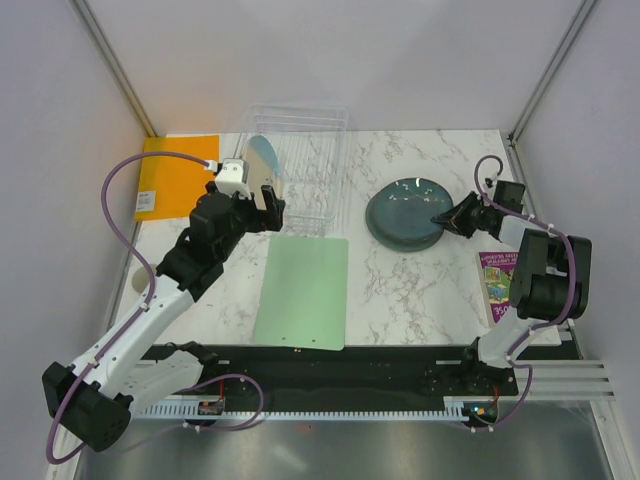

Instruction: Unload the plates from the dish rack

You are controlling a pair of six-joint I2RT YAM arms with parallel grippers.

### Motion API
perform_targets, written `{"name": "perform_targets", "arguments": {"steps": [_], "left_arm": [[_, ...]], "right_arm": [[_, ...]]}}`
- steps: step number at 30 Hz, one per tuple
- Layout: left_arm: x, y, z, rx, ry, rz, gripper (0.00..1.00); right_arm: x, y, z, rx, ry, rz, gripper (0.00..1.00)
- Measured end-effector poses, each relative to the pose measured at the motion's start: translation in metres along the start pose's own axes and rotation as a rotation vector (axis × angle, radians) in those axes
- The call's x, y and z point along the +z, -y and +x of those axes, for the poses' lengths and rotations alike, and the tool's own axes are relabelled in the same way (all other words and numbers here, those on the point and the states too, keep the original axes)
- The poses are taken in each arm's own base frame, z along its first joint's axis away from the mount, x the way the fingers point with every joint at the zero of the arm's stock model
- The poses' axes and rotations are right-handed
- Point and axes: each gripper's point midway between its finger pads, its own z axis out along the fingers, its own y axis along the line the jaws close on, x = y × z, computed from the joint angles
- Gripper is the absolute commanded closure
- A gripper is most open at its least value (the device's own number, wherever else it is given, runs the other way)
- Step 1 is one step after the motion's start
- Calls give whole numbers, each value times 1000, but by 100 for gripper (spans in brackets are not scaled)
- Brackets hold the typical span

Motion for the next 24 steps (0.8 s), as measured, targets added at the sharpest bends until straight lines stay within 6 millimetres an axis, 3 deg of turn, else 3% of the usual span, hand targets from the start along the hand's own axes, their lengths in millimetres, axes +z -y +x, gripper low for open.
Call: {"name": "perform_targets", "arguments": {"steps": [6,14,15,24], "left_arm": [[1,0,1,1,-4,-1,0],[2,-1,5,4,-17,-3,0],[2,-1,5,4,-18,-3,0],[2,-1,6,4,-20,-4,0]], "right_arm": [[5,10,10,7,-39,8,97],[7,11,19,14,-86,-18,55],[7,11,20,7,-91,-21,44],[5,8,25,-13,-126,-10,27]]}}
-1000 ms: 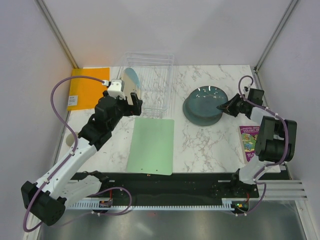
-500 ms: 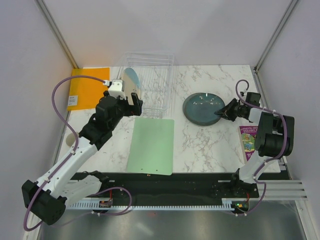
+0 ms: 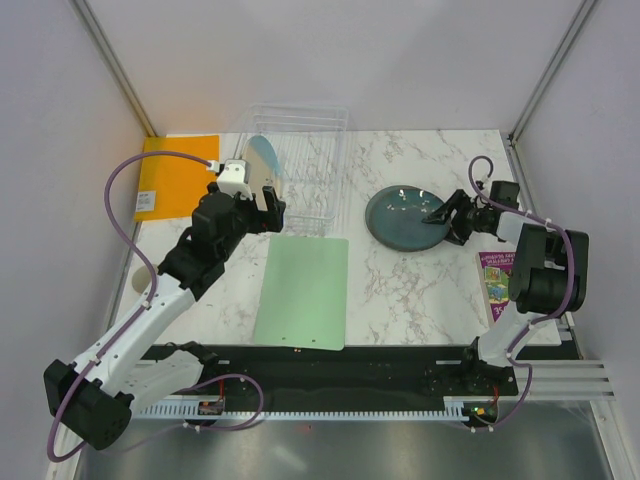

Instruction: Unload the plates from the dish rack

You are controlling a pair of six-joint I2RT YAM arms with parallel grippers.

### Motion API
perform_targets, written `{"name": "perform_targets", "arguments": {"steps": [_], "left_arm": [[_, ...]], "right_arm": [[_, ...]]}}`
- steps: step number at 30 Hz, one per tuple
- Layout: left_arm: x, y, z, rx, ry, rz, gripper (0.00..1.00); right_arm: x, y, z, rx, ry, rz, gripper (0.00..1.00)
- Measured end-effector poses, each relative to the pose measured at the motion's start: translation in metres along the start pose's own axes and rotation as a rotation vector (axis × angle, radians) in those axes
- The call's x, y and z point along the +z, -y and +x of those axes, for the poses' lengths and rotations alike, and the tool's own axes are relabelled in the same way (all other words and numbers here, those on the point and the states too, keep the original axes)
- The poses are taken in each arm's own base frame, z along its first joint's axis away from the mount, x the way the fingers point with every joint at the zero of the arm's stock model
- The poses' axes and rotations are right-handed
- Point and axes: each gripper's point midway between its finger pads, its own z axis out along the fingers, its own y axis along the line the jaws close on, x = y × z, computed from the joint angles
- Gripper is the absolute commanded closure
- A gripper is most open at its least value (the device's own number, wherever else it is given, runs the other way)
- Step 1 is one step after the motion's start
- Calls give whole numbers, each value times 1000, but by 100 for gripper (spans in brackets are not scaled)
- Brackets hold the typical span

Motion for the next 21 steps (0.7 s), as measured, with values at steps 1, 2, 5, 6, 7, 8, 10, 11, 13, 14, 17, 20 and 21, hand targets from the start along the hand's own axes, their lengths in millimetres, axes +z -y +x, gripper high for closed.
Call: {"name": "perform_targets", "arguments": {"steps": [1,2,5,6,7,8,10,11,13,14,17,20,21], "left_arm": [[0,0,0,0,0,0,0],[0,0,0,0,0,0,0],[0,0,1,0,-2,-1,0],[1,0,1,2,-5,-1,0],[1,0,3,2,-9,-2,0],[2,-1,5,4,-16,-5,0],[5,-3,10,9,-34,-20,0],[6,-5,12,11,-41,-26,0],[8,-7,18,18,-62,-42,0],[9,-9,19,22,-65,-49,0],[11,-12,22,34,-72,-68,0],[12,-17,21,44,-74,-95,0],[14,-19,20,48,-74,-109,0]], "right_arm": [[0,0,-1,-10,1,11,25],[0,-1,-2,-20,2,23,18],[-2,-3,-6,-63,11,70,16],[-4,-3,-8,-81,18,96,16],[-5,-1,-9,-100,26,128,16],[-6,1,-11,-116,31,162,16],[-8,7,-12,-149,37,240,15],[-9,9,-13,-162,39,269,15],[-10,11,-13,-198,38,332,15],[-11,10,-14,-212,41,351,15],[-13,10,-15,-260,47,414,13],[-16,10,-13,-288,50,451,10],[-18,9,-13,-297,55,460,9]]}}
